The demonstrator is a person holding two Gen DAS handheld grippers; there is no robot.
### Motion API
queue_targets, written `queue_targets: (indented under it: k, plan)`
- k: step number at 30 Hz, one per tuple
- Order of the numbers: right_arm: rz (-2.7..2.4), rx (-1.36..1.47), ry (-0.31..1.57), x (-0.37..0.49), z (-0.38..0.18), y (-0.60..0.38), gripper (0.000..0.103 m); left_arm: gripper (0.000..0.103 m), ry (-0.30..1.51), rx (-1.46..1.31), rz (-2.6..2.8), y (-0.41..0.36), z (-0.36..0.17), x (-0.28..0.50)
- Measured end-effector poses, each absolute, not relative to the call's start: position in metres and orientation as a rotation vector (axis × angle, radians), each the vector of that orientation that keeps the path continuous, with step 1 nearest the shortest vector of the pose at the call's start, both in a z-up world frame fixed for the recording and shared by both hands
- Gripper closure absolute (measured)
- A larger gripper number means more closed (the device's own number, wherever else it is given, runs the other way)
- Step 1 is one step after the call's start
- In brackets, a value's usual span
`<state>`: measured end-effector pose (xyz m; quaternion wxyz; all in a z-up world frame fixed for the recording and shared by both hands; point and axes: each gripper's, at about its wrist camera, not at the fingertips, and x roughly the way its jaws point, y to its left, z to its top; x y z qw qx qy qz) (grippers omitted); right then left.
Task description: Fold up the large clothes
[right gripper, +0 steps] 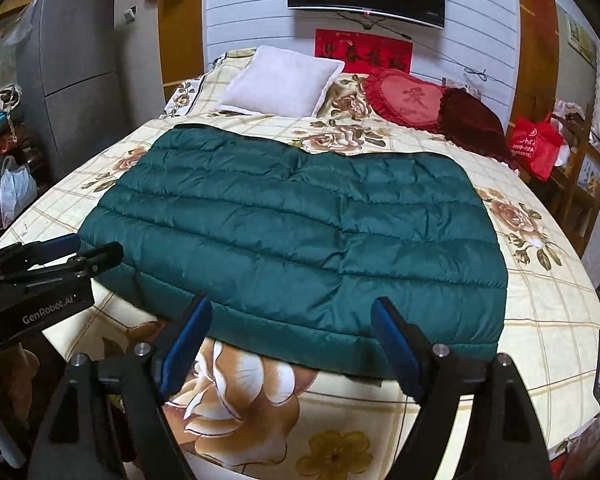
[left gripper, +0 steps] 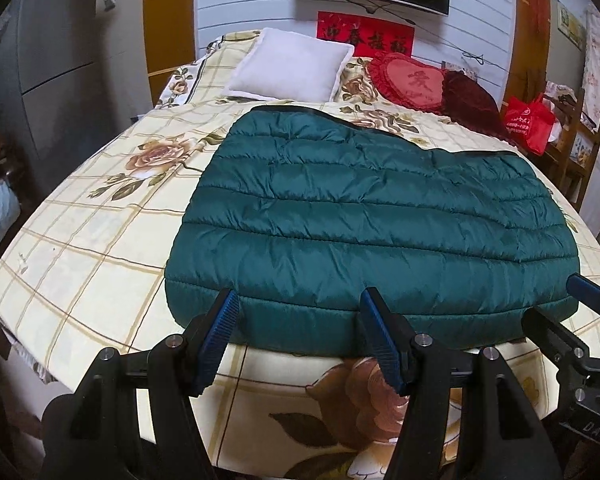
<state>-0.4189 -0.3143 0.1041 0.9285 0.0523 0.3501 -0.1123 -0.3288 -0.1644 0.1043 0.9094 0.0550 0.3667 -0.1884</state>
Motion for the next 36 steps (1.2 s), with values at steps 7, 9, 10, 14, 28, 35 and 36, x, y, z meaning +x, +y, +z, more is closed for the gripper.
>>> queue_targets:
  k: [7, 9, 10, 14, 28, 35, 36]
  plan:
    - [-0.234, 0.129, 0.716, -0.421, 0.104, -0.316, 0.017, 0.035, 0.752, 0.108, -0.367, -0.163, 0.104, -0.332]
    - [-0.236, 0.136, 0.717, -0.422, 0.104, -0.317, 0.017, 0.035, 0.756, 0.106, -0.371, -0.163, 0.103, -0.332]
    - [-0.237, 0.139, 0.717, -0.422, 0.103, -0.318, 0.017, 0.035, 0.756, 0.107, -0.372, -0.163, 0.103, -0.333]
    - [-0.240, 0.141, 0.721, -0.422, 0.102, -0.318, 0.016, 0.035, 0.755, 0.110, -0.375, -0.165, 0.103, -0.334]
    - [-0.247, 0.158, 0.729, -0.422, 0.099, -0.320, 0.015, 0.035, 0.753, 0.123, -0.386, -0.170, 0.104, -0.338]
    - [-0.255, 0.159, 0.727, -0.422, 0.099, -0.320, 0.015, 0.035, 0.743, 0.126, -0.383, -0.170, 0.106, -0.340]
    - [-0.256, 0.159, 0.727, -0.422, 0.099, -0.320, 0.015, 0.035, 0.744, 0.125, -0.383, -0.170, 0.106, -0.340]
